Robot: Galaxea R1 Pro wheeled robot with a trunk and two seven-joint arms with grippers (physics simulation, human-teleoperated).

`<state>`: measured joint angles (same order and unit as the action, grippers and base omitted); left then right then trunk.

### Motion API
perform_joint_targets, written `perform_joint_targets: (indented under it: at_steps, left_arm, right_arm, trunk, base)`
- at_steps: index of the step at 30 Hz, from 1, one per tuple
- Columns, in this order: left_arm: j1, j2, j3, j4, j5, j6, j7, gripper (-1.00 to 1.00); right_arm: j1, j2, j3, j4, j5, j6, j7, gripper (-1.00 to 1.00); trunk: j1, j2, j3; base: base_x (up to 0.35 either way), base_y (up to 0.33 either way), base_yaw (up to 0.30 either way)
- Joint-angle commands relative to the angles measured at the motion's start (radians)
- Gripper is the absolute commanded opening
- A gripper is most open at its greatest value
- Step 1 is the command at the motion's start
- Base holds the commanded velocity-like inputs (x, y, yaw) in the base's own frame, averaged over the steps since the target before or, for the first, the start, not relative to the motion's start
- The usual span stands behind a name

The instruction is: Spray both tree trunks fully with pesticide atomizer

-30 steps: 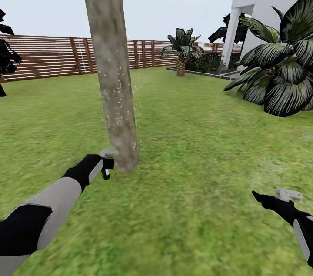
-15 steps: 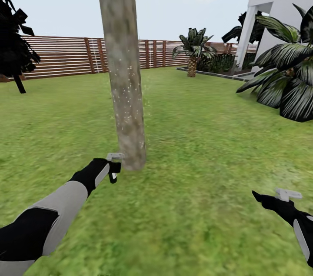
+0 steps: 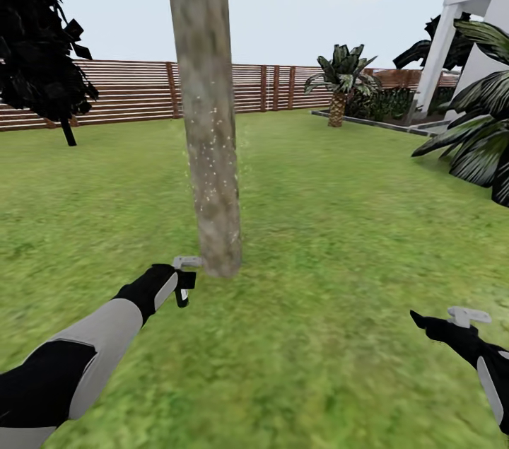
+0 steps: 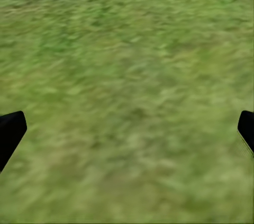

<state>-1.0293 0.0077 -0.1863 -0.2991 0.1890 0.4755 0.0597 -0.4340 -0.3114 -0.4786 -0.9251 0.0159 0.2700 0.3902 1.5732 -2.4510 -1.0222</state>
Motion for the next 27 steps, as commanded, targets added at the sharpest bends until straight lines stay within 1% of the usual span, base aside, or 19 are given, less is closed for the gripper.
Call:
perform_joint_targets:
  at_steps: [1,6,9,10,12,16,27]
  left_arm:
    - [0.0,0.0,0.0,0.0,0.0,0.0,0.0,-1.0]
    - [0.0,0.0,-0.001,0.0,0.0,0.0,0.0,-1.0]
    - [0.0,0.0,-0.001,0.0,0.0,0.0,0.0,-1.0]
    - [0.0,-0.002,-0.001,0.0,0.0,0.001,0.0,-1.0]
    - [0.0,-0.02,-0.001,0.001,-0.001,0.001,0.0,-1.0]
    - [0.0,-0.039,-0.001,0.001,-0.002,0.002,0.002,-1.0]
    - [0.0,-0.042,-0.001,0.002,-0.002,0.002,0.002,-1.0]
  right_arm:
    - [0.0,0.0,0.0,0.0,0.0,0.0,0.0,1.0]
    - [0.0,0.0,-0.001,0.0,-0.001,0.0,0.001,1.0]
    - [0.0,0.0,-0.001,0.0,-0.001,0.0,0.001,1.0]
    - [0.0,0.0,-0.001,0.0,-0.001,0.0,0.001,1.0]
    - [0.0,0.0,-0.001,0.0,0.0,0.0,0.001,1.0]
    - [0.0,0.0,-0.002,0.0,-0.001,0.0,0.001,1.0]
    - [0.0,0.0,-0.001,0.0,-0.001,0.0,0.001,1.0]
  trunk:
    - [0.0,0.0,0.0]
    - [0.0,0.0,0.0]
    - [0.0,0.0,0.0]
    - [0.0,0.0,0.0]
    - [0.0,0.0,0.0]
    - [0.0,0.0,0.0]
    - [0.0,0.0,0.0]
  base:
    - [0.23,-0.243,0.013]
    - [0.242,-0.233,0.019]
    - [0.246,-0.229,0.16]
    - [0.244,-0.229,0.229]
    - [0.159,-0.268,0.264]
    - [0.039,-0.308,0.273]
    - [0.001,-0.318,0.276]
